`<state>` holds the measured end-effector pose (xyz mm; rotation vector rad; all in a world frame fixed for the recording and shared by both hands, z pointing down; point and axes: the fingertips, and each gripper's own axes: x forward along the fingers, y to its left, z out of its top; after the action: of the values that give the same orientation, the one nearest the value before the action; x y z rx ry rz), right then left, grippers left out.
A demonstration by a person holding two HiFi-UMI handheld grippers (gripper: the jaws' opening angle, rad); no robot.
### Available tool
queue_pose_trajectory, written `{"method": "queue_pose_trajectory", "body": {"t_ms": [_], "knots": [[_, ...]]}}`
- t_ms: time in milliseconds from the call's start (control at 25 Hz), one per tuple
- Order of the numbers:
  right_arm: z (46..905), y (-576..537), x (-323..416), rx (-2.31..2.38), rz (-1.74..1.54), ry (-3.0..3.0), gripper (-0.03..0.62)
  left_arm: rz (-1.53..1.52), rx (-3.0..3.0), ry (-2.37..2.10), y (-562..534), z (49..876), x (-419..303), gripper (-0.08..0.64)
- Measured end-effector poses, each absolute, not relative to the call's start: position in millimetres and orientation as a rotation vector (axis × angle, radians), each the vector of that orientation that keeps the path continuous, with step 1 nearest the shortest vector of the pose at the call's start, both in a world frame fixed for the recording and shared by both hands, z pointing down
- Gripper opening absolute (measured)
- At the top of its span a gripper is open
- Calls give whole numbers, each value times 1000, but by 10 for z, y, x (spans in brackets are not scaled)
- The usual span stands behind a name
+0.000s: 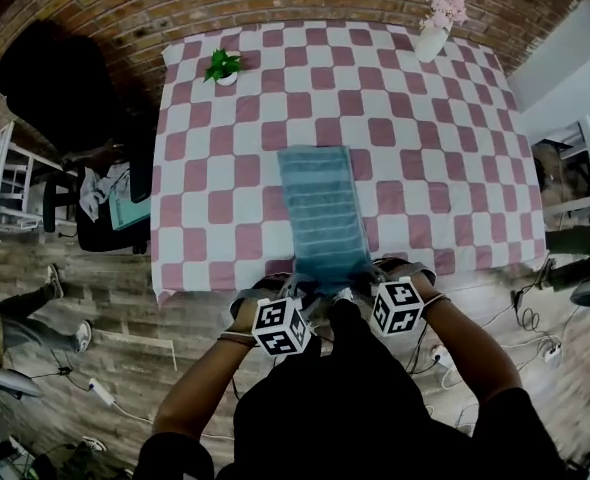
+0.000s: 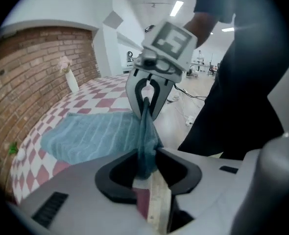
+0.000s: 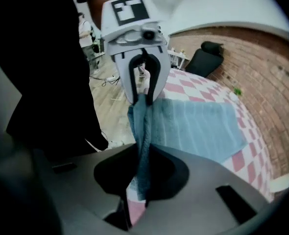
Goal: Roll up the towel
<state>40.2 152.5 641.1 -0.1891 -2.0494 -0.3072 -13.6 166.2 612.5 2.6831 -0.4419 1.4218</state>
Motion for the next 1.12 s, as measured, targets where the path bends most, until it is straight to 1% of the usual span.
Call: {"method": "queue_pose_trajectory", "body": {"t_ms": [80, 120, 240, 320, 360, 480, 560, 720, 840, 880, 920, 960, 1000, 1120], "knots": [[6411, 1474, 398, -241, -96, -2050, 36, 1409, 2782, -561, 1651, 5958, -103, 259], [6411, 1449, 391, -272, 14, -2052, 37, 1407, 2853, -628, 1647, 5846, -72, 291], [6385, 1364, 346, -365, 362, -2044, 37, 1471, 3075, -753, 1700, 5584, 51, 287], [6295, 1278, 308, -414, 568, -2009, 37, 1518, 3180, -744, 1774, 5547, 125, 259], [6249, 1225, 284, -435, 653, -1993, 37, 1545, 3228, -722, 1816, 5568, 155, 233], [6149, 1005, 197, -457, 822, -1968, 38, 1675, 3338, -611, 1930, 5714, 220, 167], [6130, 832, 159, -432, 837, -1973, 41, 1760, 3293, -549, 1897, 5895, 206, 152], [6175, 661, 150, -404, 613, -2001, 58, 1740, 3049, -726, 1420, 6085, 26, 169], [6203, 603, 97, -370, 406, -2065, 99, 1764, 2898, -750, 1132, 6201, -134, 171], [6192, 555, 79, -335, 310, -2102, 132, 1748, 2861, -735, 1076, 6222, -158, 167], [6152, 495, 67, -288, 186, -2145, 186, 1723, 2828, -714, 1033, 6235, -170, 169], [6071, 445, 59, -238, 40, -2192, 206, 1695, 2796, -692, 997, 6244, -175, 168], [5958, 438, 54, -200, -112, -2241, 219, 1661, 2765, -667, 967, 6251, -176, 162], [5706, 715, 96, -217, -464, -2319, 221, 1539, 2663, -580, 900, 6263, -173, 149]]}}
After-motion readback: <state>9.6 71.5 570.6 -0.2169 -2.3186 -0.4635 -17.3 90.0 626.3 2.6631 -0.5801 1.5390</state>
